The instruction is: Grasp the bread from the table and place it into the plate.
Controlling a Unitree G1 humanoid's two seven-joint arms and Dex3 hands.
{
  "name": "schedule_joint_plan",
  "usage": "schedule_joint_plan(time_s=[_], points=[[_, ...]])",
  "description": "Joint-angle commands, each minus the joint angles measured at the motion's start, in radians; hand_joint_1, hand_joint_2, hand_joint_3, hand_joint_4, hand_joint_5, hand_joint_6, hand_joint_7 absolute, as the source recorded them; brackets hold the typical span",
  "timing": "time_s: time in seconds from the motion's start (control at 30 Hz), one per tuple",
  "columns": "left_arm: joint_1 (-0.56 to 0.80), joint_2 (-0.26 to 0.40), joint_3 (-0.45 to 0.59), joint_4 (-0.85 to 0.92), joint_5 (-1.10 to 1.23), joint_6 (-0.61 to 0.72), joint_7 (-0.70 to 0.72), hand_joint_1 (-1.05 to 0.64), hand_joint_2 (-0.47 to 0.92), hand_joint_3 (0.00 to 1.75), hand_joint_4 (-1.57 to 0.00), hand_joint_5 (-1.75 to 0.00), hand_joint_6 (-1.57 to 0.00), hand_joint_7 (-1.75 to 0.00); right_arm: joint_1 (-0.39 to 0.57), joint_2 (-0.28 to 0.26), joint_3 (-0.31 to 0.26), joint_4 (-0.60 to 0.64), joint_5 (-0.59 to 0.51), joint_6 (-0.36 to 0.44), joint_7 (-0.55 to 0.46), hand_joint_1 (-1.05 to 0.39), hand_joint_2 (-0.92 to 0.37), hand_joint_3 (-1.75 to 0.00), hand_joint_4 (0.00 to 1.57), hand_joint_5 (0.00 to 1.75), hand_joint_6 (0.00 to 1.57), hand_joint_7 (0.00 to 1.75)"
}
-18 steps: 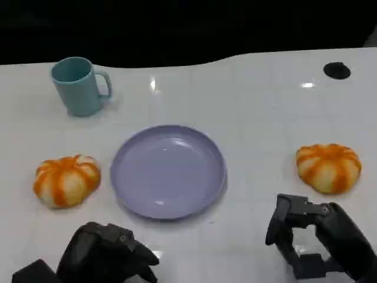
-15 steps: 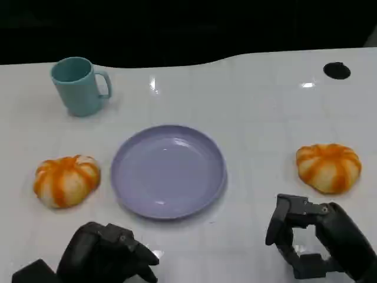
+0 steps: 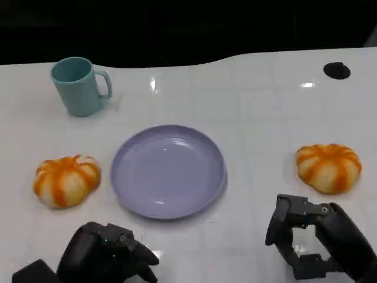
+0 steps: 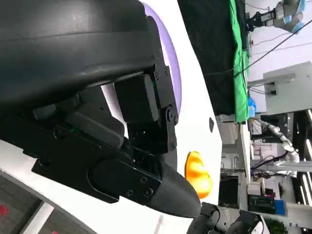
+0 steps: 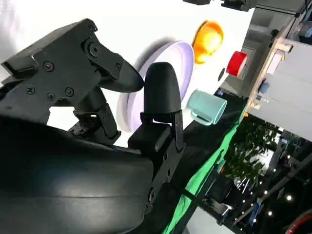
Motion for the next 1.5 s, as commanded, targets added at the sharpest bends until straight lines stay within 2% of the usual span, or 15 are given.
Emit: schedule_joint_plan(time_s=[0.03, 0.2, 0.27, 0.43, 0.5, 0.63, 0.73, 0.83, 0.9, 0.97, 1.13, 1.2, 1.33, 1.5], points=[[-0.004, 0.017, 0.007, 0.01, -0.006, -0.012, -0.001, -1.05, 0.92, 0.0, -1.42, -0.7, -1.57, -0.25, -0.004, -0.01, -0.007, 0.001, 0.003, -0.008, -0.001, -0.16, -0.46, -1.22, 0.81, 1.75, 0.75, 1.42], [-0.007, 0.016, 0.009, 0.015, -0.014, -0.014, -0.007, -1.05, 0.91, 0.0, -1.41, -0.7, -1.57, -0.24, -0.005, -0.007, -0.01, 0.004, -0.003, -0.013, -0.01, -0.15, -0.46, -1.21, 0.81, 1.74, 0.75, 1.41], [-0.008, 0.017, 0.009, 0.017, -0.01, -0.017, -0.004, -1.05, 0.91, 0.0, -1.41, -0.7, -1.57, -0.24, -0.004, -0.002, -0.013, 0.003, 0.007, -0.009, -0.012, -0.16, -0.52, -1.13, 0.8, 1.69, 0.76, 1.33], [-0.009, 0.017, 0.009, 0.019, -0.007, -0.018, -0.001, -1.05, 0.92, 0.0, -1.42, -0.7, -1.57, -0.24, -0.002, 0.006, -0.02, -0.011, 0.048, 0.013, 0.0, -0.15, -0.67, -0.82, 0.71, 1.32, 0.76, 0.91], [-0.01, 0.018, 0.009, 0.018, -0.007, -0.012, -0.002, -1.05, 0.92, 0.0, -1.42, -0.7, -1.57, -0.24, -0.013, 0.0, -0.033, -0.008, 0.028, 0.004, -0.024, -0.14, -0.7, -0.69, 0.66, 1.24, 0.71, 0.81], [-0.011, 0.016, 0.009, 0.02, -0.007, -0.011, 0.0, -1.05, 0.91, 0.0, -1.42, -0.71, -1.57, -0.25, -0.039, -0.017, -0.058, 0.014, -0.039, -0.027, -0.076, -0.15, -0.75, -0.52, 0.57, 1.13, 0.69, 0.61], [-0.011, 0.014, 0.01, 0.021, -0.013, -0.011, -0.003, -1.05, 0.91, 0.0, -1.42, -0.71, -1.57, -0.25, -0.066, -0.046, -0.076, 0.026, -0.155, -0.053, -0.158, -0.18, -0.74, -0.51, 0.54, 1.01, 0.69, 0.48], [-0.011, 0.013, 0.01, 0.023, -0.014, -0.012, -0.004, -1.05, 0.91, 0.0, -1.42, -0.71, -1.57, -0.24, -0.086, -0.077, -0.085, 0.021, -0.266, -0.042, -0.234, -0.29, -0.73, -0.47, 0.51, 0.85, 0.69, 0.3], [-0.011, 0.013, 0.01, 0.024, -0.011, -0.013, -0.003, -1.05, 0.91, 0.0, -1.42, -0.71, -1.57, -0.24, -0.098, -0.095, -0.088, 0.016, -0.326, -0.035, -0.279, -0.34, -0.77, -0.38, 0.45, 0.77, 0.64, 0.18], [-0.011, 0.014, 0.01, 0.023, -0.011, -0.009, -0.003, -1.05, 0.91, 0.0, -1.42, -0.71, -1.57, -0.25, -0.11, -0.112, -0.09, 0.013, -0.383, -0.03, -0.328, -0.36, -0.85, -0.2, 0.39, 0.74, 0.62, 0.09], [-0.011, 0.013, 0.008, 0.02, -0.007, -0.008, -0.001, -1.05, 0.91, 0.0, -1.42, -0.71, -1.57, -0.25, -0.128, -0.176, -0.08, -0.036, -0.586, 0.035, -0.457, -0.43, -0.91, -0.07, 0.28, 0.62, 0.59, 0.03], [-0.013, 0.012, 0.007, 0.023, -0.009, -0.009, -0.002, -1.05, 0.91, 0.0, -1.42, -0.71, -1.57, -0.25, -0.134, -0.204, -0.074, -0.068, -0.672, 0.092, -0.493, -0.47, -0.9, -0.05, 0.25, 0.6, 0.57, 0.02], [-0.015, 0.011, 0.007, 0.026, -0.003, -0.012, 0.003, -1.05, 0.91, 0.0, -1.42, -0.71, -1.57, -0.25, -0.137, -0.24, -0.06, -0.139, -0.794, 0.234, -0.506, -0.52, -0.89, -0.03, 0.15, 0.57, 0.5, 0.0], [-0.015, 0.012, 0.006, 0.026, -0.005, -0.009, 0.001, -1.05, 0.91, 0.0, -1.42, -0.71, -1.57, -0.25, -0.137, -0.265, -0.026, -0.216, -0.882, 0.381, -0.473, -0.53, -0.91, 0.0, 0.01, 0.66, 0.41, 0.0]])
